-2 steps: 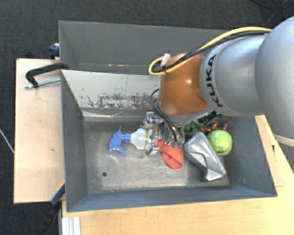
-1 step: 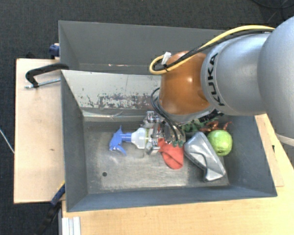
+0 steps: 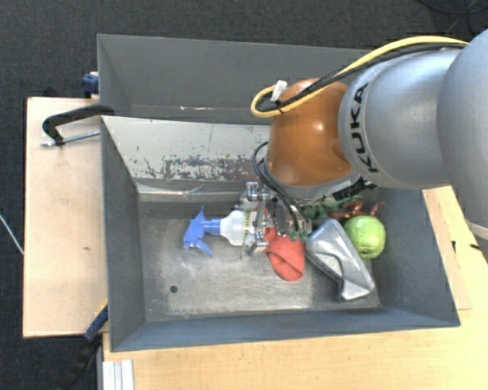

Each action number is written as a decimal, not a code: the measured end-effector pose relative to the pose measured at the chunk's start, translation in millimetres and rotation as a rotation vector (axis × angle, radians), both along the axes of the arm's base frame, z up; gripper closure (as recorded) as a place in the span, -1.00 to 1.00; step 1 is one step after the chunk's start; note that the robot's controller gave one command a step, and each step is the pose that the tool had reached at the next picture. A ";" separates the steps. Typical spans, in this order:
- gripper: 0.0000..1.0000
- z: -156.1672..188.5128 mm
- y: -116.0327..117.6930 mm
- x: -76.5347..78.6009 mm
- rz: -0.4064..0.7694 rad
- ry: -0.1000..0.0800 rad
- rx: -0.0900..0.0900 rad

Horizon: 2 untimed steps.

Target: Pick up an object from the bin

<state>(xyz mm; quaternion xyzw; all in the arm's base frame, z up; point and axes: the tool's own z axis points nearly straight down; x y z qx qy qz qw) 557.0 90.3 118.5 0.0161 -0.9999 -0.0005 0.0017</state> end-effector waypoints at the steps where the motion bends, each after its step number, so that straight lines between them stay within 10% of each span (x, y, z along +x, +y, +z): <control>1: 1.00 23.9 0.0 -0.1 0.000 0.000 0.000; 2: 1.00 45.4 0.3 1.3 0.000 -0.007 0.001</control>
Offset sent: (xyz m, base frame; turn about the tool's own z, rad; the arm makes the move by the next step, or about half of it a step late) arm -0.0001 -0.0001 0.0405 0.0000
